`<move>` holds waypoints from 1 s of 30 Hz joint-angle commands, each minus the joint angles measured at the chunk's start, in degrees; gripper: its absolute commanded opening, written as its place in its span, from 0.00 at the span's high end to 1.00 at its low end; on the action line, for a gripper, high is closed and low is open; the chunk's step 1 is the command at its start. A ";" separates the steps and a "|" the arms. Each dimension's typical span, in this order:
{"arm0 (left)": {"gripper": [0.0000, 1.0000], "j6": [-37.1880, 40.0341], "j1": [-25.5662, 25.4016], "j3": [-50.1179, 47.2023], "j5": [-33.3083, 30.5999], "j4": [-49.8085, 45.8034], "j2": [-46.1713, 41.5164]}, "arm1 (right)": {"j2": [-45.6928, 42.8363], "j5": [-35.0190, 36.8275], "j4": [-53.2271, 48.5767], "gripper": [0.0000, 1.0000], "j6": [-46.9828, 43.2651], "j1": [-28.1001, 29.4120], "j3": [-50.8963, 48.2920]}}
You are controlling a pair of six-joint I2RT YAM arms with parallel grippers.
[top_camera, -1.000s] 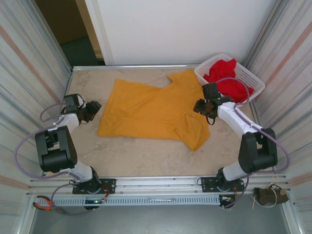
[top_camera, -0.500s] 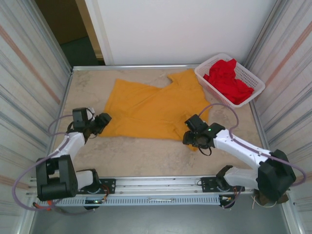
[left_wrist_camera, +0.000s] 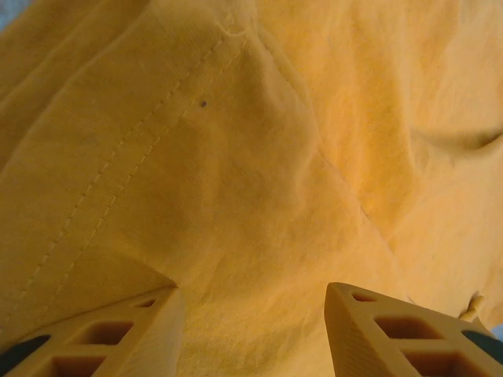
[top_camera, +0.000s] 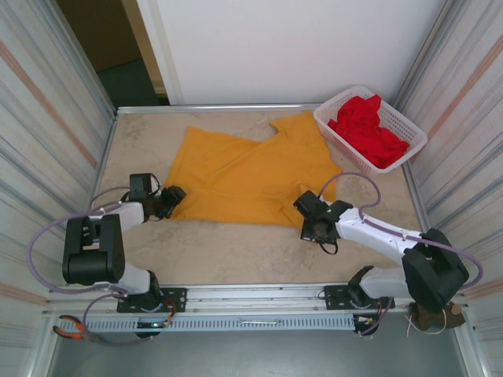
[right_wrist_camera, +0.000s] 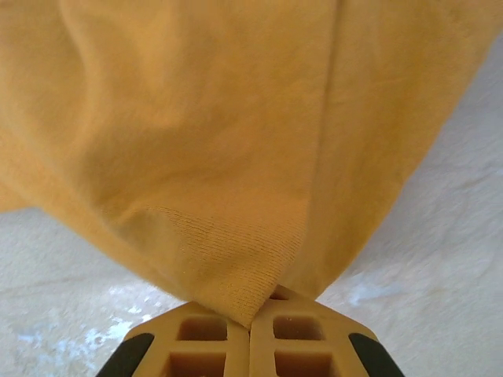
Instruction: Fold the inside-out t-shirt
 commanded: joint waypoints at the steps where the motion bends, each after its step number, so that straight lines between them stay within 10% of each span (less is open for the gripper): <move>1: 0.50 0.08 -0.12 1.71 -4.87 -3.80 1.95 | -4.28 0.96 -4.20 1.00 -4.89 -5.05 1.28; 11: 0.50 2.22 -0.12 3.46 -6.73 -6.59 3.68 | 0.23 -6.21 -7.85 0.99 -17.91 -22.75 8.14; 16: 0.50 2.37 -0.15 4.59 -5.90 -7.12 3.07 | 3.92 3.37 -8.74 0.41 -16.15 -24.44 11.14; 30: 0.43 1.02 0.79 -0.10 -6.58 -17.36 -21.27 | -14.33 -15.24 -6.04 0.29 -5.74 -22.83 -3.60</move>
